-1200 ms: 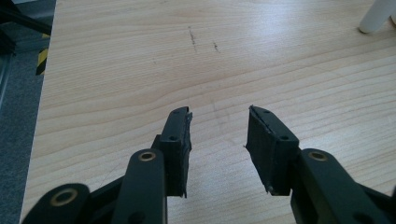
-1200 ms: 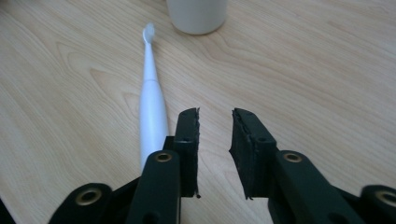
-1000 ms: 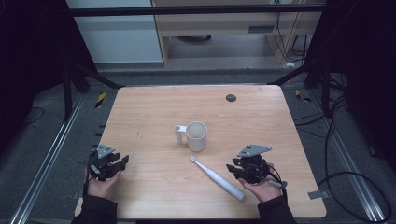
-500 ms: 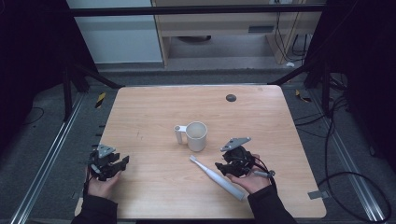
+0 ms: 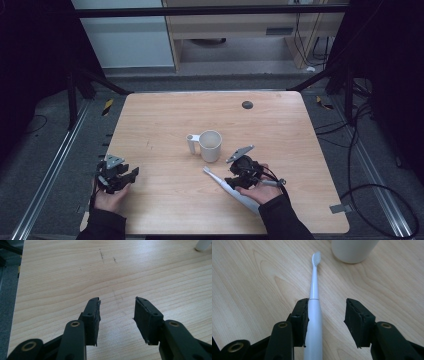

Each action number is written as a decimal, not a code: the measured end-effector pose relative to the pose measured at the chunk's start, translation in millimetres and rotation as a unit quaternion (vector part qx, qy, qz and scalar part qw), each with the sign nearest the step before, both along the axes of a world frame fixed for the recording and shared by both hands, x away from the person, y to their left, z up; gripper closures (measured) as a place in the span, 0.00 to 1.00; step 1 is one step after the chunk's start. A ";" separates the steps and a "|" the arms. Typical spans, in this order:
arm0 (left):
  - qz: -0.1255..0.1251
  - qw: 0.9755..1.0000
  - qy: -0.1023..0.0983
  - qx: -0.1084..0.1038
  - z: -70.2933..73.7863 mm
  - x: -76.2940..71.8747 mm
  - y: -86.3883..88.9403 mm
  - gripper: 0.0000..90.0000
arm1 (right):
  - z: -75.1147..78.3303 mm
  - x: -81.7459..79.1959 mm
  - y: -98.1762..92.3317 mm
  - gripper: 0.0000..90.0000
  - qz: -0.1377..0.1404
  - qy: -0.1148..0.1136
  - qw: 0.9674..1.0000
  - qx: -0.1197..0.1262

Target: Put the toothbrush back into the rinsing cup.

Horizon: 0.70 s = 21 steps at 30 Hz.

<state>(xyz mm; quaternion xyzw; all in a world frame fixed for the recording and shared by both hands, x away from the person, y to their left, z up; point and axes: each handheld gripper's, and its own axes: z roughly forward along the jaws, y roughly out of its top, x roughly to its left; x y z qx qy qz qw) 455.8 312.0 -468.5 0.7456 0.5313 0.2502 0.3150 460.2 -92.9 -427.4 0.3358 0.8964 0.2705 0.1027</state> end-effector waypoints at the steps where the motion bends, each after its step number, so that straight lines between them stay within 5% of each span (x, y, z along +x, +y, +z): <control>1: 0.000 1.000 0.000 0.000 -0.1 0.0 -0.1 0.61 | -1.0 0.7 1.0 0.60 0.003 0.000 1.000 -0.004; 21: -0.003 1.000 0.003 0.002 -0.9 0.6 -1.0 0.61 | -29.2 8.0 16.7 0.60 0.013 0.054 0.997 -0.043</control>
